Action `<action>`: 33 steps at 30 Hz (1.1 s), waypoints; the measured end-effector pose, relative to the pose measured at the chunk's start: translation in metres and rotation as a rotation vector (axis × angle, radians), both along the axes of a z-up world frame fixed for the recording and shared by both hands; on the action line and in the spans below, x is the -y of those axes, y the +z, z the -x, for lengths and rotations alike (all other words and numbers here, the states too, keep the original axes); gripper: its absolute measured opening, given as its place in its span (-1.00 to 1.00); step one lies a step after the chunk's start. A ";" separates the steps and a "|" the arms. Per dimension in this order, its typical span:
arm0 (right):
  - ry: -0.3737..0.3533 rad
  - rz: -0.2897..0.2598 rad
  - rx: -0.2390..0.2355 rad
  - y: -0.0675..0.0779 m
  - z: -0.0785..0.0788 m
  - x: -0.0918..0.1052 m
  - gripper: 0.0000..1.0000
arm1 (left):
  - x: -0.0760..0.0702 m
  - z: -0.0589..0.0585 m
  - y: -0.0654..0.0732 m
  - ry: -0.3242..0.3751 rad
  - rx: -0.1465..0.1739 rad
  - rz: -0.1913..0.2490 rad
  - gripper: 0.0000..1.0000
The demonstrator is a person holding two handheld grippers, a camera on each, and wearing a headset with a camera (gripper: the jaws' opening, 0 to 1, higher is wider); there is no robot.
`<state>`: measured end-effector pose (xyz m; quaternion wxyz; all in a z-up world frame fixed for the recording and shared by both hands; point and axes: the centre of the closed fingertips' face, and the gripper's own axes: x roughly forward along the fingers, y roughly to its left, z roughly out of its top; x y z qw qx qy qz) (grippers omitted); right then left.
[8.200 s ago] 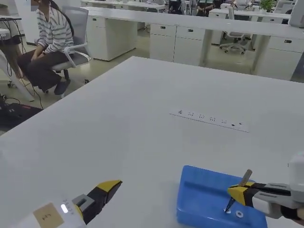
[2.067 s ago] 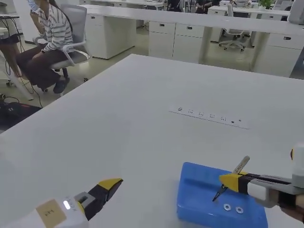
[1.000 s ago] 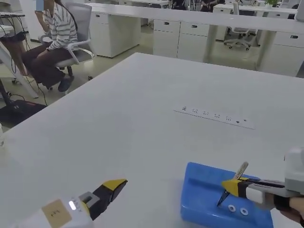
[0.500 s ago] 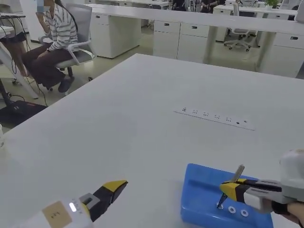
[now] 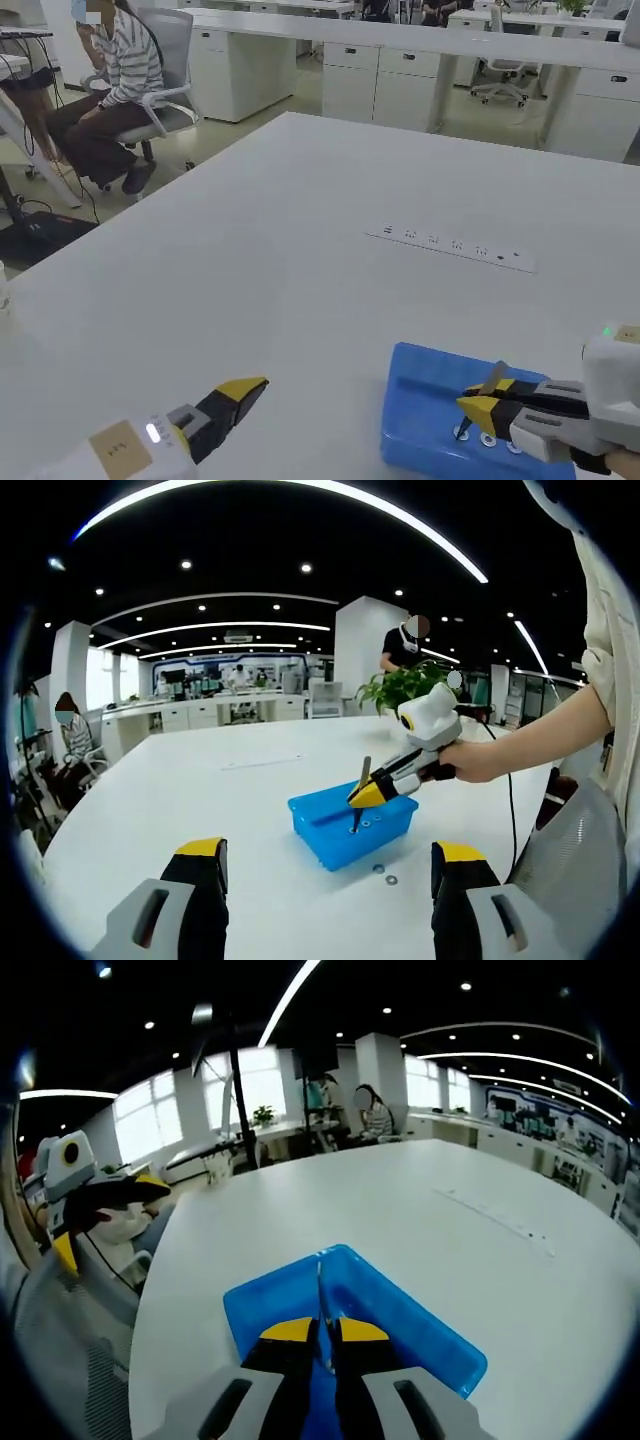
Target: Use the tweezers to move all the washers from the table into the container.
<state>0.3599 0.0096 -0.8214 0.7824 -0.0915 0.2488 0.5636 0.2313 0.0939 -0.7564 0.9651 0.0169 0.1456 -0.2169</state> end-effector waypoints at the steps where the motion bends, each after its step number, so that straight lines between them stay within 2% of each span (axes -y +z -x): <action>1: -0.005 -0.004 -0.001 0.001 0.000 0.001 -0.92 | 0.000 0.000 0.000 0.000 0.000 0.001 0.71; 6: -0.037 -0.042 0.003 0.016 0.001 0.007 -0.92 | 0.001 0.000 0.000 -0.003 0.000 -0.001 0.71; 9: -0.052 -0.081 0.008 0.031 0.005 0.007 -0.92 | 0.001 0.000 0.000 -0.006 -0.001 -0.001 0.71; 16: -0.048 -0.150 0.021 0.057 0.022 0.003 -0.92 | 0.002 0.001 0.000 -0.009 -0.002 -0.002 0.71; 20: -0.040 -0.177 0.009 0.064 0.036 0.001 -0.92 | 0.002 0.001 0.000 -0.010 -0.001 -0.004 0.71; 25: -0.021 -0.183 -0.018 0.062 0.054 0.000 -0.92 | 0.002 0.002 0.000 -0.010 0.000 -0.006 0.71; 28: -0.016 -0.184 -0.050 0.056 0.063 -0.001 -0.92 | 0.002 0.002 0.000 -0.011 0.000 -0.006 0.70; 33: 0.010 -0.134 -0.094 0.037 0.077 -0.001 -0.92 | 0.003 0.002 0.000 -0.011 0.000 -0.008 0.70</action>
